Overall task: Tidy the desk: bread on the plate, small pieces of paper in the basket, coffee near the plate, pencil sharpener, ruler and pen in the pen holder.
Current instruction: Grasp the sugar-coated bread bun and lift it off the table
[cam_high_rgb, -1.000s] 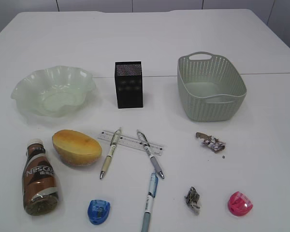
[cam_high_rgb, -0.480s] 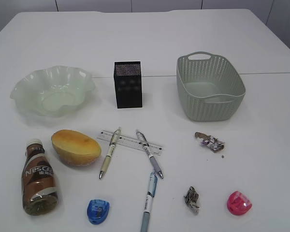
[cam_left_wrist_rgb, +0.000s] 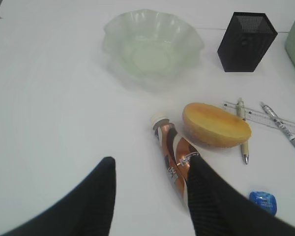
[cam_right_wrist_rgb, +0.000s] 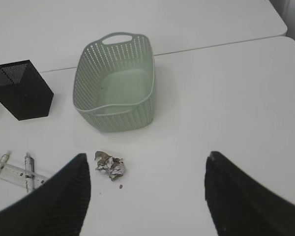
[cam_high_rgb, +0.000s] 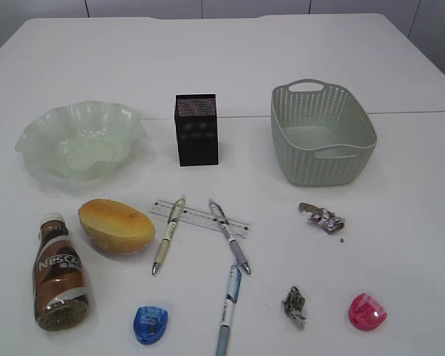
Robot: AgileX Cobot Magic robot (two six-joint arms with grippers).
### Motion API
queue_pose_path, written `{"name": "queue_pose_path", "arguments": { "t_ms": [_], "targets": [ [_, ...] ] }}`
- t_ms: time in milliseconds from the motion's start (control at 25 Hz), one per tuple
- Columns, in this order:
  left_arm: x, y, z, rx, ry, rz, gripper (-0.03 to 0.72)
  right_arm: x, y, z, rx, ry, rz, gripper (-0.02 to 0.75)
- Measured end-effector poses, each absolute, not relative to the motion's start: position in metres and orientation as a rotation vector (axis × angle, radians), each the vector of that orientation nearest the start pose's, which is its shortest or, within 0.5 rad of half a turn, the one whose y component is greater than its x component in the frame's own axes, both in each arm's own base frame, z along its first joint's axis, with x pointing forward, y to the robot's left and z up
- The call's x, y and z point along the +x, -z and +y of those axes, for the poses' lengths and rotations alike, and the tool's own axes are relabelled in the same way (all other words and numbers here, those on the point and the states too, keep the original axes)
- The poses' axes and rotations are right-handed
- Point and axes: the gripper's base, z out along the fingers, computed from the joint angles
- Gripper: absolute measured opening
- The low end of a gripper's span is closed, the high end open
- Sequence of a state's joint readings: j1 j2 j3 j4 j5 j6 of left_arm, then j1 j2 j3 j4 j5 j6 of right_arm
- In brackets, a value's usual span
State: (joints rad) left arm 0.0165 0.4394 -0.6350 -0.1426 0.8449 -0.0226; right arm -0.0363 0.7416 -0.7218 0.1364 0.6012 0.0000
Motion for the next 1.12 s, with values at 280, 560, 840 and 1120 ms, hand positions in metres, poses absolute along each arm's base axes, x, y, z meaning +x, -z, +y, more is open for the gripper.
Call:
{"name": "queue_pose_path", "arguments": {
  "t_ms": [280,560,840,1120],
  "targets": [
    [0.104,-0.317,-0.012,-0.129,0.253,2.163,0.352,0.189,-0.343,0.002,0.096,-0.137,2.314,0.531],
    [0.130,-0.340,-0.013,-0.139,0.280,2.189,0.350,0.205,-0.330,-0.001,0.032,-0.077,2.414,0.531],
    [0.176,-0.396,-0.013,-0.117,0.282,2.187,0.349,0.206,-0.328,-0.002,-0.001,-0.044,2.429,0.531],
    [0.231,-0.389,-0.027,-0.062,0.335,2.359,0.349,0.205,-0.327,0.005,-0.093,-0.046,2.437,0.531]
  ]
}}
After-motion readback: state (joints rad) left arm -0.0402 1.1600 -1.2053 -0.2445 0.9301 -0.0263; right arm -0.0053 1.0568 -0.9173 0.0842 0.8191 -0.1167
